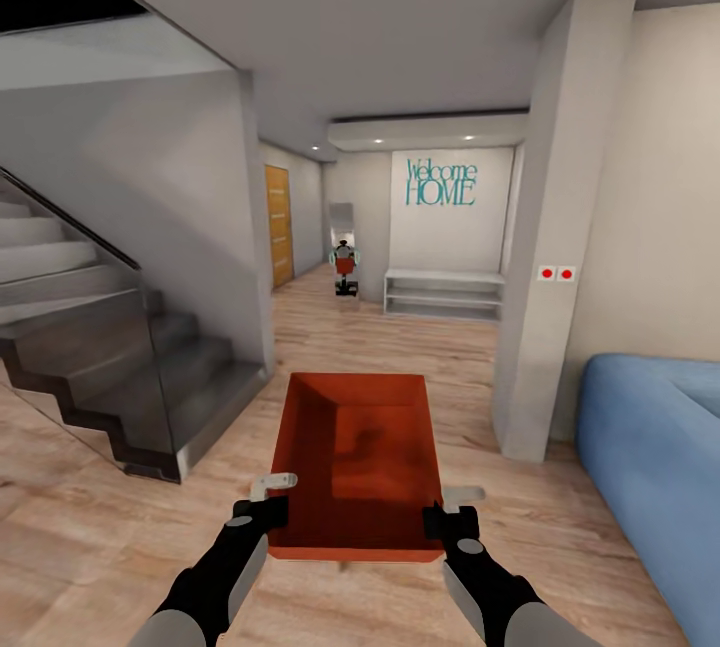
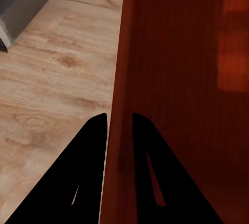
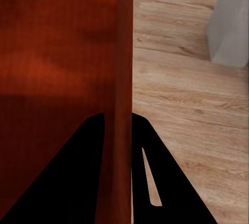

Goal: Move the two storage containers from the living room to the garage. In the garage, place one container on the floor and stack the other container on top of it (either order is fine).

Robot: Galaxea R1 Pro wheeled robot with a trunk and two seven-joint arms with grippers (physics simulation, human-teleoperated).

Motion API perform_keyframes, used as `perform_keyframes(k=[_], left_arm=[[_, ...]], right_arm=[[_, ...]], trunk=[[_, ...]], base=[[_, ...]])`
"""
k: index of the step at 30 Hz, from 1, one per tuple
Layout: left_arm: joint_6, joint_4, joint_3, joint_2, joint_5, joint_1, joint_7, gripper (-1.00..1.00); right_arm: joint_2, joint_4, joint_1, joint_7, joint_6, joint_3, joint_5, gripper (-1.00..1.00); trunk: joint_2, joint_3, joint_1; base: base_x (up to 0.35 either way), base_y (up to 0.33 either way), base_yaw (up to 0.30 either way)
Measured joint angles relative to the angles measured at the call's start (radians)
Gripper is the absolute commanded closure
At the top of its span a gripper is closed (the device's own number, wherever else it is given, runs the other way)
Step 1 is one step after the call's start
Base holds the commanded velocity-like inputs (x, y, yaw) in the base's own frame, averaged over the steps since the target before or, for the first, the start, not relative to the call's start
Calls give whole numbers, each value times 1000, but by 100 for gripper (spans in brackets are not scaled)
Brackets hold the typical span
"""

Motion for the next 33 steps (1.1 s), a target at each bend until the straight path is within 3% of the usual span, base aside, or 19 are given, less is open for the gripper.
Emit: perform_keyframes(k=[11, 33], left_arm=[[-2, 1, 0, 0, 0, 0, 0, 100], [2, -2, 0, 1, 0, 0, 0, 100]], right_arm=[[0, 0, 0, -1, -1, 1, 0, 100], [0, -1, 0, 1, 0, -1, 0, 100]], trunk=[[0, 0, 0], [0, 0, 0]], base=[[325, 0, -112], [325, 0, -2]])
